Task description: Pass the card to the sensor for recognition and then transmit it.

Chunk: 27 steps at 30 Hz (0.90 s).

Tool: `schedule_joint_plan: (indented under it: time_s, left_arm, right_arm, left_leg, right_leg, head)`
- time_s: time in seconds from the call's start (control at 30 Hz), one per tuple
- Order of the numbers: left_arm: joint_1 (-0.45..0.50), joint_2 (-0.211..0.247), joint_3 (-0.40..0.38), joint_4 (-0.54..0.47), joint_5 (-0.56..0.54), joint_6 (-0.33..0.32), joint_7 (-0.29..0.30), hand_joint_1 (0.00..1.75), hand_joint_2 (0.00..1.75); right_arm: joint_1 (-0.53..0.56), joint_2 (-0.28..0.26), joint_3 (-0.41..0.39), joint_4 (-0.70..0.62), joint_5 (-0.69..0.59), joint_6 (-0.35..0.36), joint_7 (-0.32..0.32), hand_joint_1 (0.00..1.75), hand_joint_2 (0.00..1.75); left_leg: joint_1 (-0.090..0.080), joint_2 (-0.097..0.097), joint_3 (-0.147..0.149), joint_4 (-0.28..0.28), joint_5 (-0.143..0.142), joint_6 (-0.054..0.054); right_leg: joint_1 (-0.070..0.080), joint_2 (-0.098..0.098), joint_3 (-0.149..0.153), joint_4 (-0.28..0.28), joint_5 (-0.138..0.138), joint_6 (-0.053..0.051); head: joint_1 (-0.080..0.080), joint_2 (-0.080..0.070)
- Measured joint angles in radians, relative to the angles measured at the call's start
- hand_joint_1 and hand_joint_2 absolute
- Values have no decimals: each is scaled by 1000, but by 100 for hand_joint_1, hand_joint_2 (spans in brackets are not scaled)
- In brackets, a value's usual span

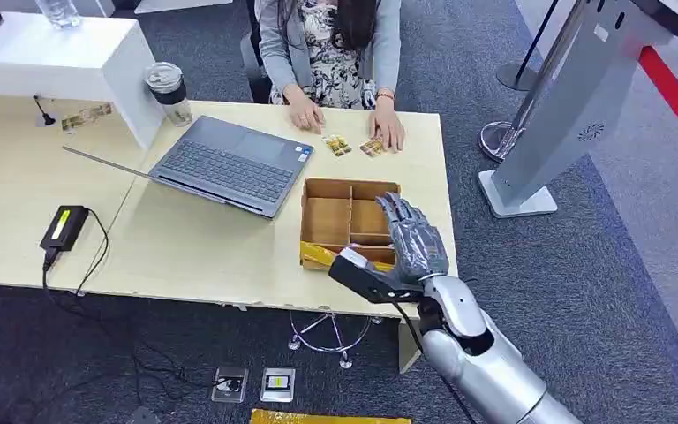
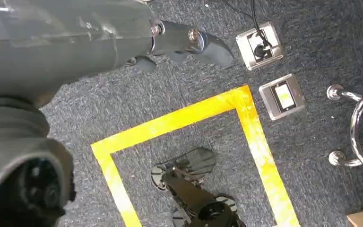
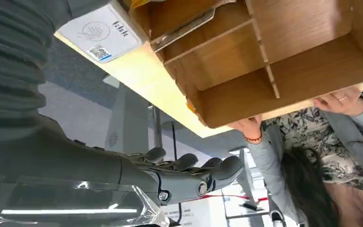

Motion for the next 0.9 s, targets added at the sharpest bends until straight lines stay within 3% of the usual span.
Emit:
schedule_joint_plan:
  time_s: [0.23,0.37,0.73,0.9]
  left_arm:
    - [0,0,0,0,-1,1,0,0,0]
    - [0,0,0,0,-1,3,0,0,0]
    - [0,0,0,0,-1,5,3,0,0]
    - [0,0,0,0,-3,6,7,0,0]
  right_arm:
    - [0,14,19,20,90,-6,-5,0,175]
    - [-17,15,26,63,84,-30,-43,0,175]
    - [-32,15,26,105,82,-58,-52,0,175]
    - [-61,25,26,212,66,-101,-58,0,175]
  left_leg:
    - [0,0,0,0,0,0]
    - [0,0,0,0,0,0]
    - [0,0,0,0,0,0]
    - [0,0,0,0,0,0]
  right_leg:
    - [0,0,0,0,0,0]
    - [0,0,0,0,0,0]
    - [0,0,0,0,0,0]
    - [0,0,0,0,0,0]
  head:
    - [0,0]
    - [0,0]
    - [0,0]
    - [0,0]
